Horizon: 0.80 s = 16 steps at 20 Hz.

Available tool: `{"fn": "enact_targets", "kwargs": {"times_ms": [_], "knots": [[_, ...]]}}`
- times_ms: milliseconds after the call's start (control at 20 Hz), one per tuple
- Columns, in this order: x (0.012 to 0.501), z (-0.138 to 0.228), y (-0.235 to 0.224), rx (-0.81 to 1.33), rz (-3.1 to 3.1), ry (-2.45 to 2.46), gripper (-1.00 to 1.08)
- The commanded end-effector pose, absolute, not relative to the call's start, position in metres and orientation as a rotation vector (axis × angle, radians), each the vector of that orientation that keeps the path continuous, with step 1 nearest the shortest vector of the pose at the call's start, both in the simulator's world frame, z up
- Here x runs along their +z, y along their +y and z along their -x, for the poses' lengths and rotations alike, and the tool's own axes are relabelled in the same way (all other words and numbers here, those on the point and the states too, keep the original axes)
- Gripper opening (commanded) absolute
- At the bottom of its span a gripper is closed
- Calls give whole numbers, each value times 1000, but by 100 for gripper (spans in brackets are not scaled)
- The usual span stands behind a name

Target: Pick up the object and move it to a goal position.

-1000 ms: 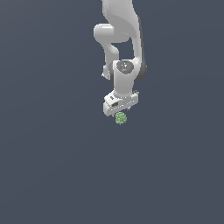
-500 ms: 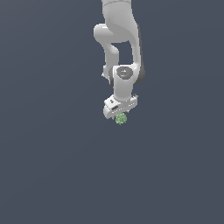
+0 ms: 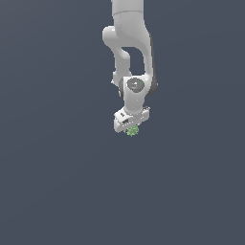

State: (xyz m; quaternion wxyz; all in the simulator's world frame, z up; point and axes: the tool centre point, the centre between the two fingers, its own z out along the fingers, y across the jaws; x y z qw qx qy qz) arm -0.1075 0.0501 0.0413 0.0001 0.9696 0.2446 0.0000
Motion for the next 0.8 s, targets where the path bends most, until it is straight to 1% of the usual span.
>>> {"fn": "enact_targets", "kwargs": {"times_ms": [0, 500, 750], "knots": [[40, 108, 51, 0, -3046, 770, -100], [41, 107, 49, 1, -3046, 768, -100], [44, 99, 36, 1, -3046, 768, -100]]}}
